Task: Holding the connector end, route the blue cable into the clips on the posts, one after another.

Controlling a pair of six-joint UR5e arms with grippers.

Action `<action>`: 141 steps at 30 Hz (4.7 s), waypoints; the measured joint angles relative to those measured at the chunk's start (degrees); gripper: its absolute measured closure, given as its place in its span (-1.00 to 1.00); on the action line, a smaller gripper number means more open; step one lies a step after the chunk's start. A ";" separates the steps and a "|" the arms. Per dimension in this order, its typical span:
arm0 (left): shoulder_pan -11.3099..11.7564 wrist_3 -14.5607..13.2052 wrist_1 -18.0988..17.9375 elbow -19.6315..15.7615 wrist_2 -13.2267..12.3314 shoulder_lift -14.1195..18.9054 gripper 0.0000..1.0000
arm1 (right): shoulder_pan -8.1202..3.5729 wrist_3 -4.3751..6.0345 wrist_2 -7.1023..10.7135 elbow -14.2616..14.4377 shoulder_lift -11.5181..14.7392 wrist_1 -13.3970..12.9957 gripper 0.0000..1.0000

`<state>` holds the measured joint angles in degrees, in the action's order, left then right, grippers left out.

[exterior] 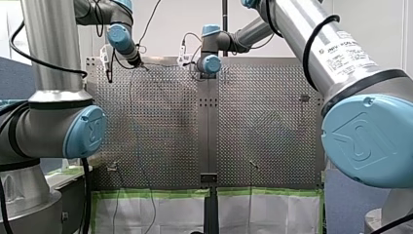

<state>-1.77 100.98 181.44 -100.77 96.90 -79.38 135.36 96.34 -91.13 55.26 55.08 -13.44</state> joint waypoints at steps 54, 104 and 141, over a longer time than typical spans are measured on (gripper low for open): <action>-2.63 -8.40 -3.36 0.61 5.18 -1.50 -0.97 | -0.45 0.17 0.00 0.02 -0.17 0.97 1.00; -7.72 -6.12 -6.42 8.57 1.12 -11.98 -0.97 | -0.03 0.09 -0.19 0.04 -0.19 1.04 1.00; -7.74 -6.44 -10.99 9.20 3.59 -13.19 1.00 | -0.40 0.24 -0.11 0.03 -0.24 1.18 1.00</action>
<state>-9.51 94.55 170.45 -91.57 100.49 -92.58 134.96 96.59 -91.24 55.29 54.84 -12.26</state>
